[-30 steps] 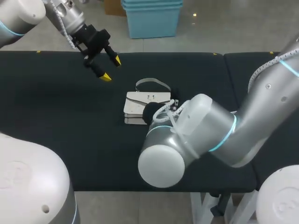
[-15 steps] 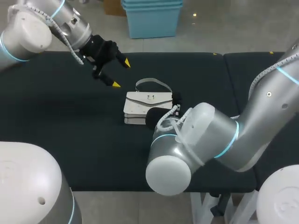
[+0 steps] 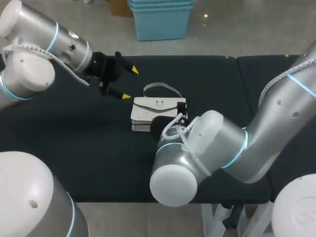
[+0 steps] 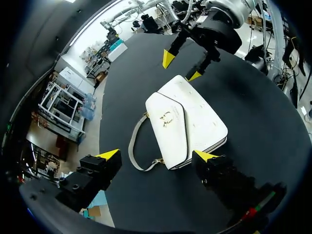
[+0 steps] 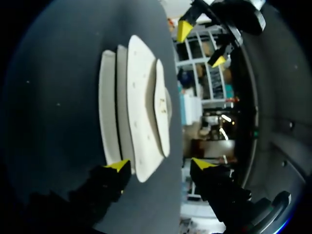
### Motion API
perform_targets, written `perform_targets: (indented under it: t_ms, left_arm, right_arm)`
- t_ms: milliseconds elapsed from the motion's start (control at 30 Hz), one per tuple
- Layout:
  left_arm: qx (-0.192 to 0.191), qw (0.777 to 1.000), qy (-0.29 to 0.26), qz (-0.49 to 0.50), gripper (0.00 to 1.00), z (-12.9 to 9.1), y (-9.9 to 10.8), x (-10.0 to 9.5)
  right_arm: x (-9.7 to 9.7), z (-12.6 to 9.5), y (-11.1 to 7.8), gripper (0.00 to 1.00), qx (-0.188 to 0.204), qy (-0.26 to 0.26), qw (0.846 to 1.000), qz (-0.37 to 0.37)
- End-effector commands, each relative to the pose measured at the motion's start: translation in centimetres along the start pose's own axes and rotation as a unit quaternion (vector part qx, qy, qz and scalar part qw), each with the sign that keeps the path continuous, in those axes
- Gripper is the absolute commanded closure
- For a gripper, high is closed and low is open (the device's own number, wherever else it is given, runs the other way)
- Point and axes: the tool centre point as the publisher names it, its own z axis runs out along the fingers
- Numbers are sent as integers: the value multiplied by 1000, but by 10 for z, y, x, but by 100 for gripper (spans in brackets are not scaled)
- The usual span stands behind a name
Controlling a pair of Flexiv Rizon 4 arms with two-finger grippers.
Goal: Pick up the bag, open it, inspect its contents, close it, and place it on the opposite side
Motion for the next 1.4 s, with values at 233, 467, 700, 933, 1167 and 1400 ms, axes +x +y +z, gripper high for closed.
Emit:
perform_targets:
  t_ms: [233,467,700,933,1167,1400]
  left_arm:
    - [-6,998,-62,5,0,7,-4,0]
    - [-5,998,-61,5,0,8,-2,0]
    - [-2,998,-61,10,0,7,-3,0]
    - [2,998,-58,20,0,7,-6,1]
    - [6,998,-61,30,0,6,-11,3]
    - [12,997,-65,30,0,9,-14,6]
  right_arm:
    - [9,13,6,34,-37,-21,999,-9]
    - [12,19,10,58,-41,-13,999,-15]
    - [19,25,12,76,-45,1,999,-25]
    - [25,25,11,100,-45,14,998,-32]
    - [26,23,10,100,-46,29,998,-39]
    - [27,21,11,100,-44,43,998,-35]
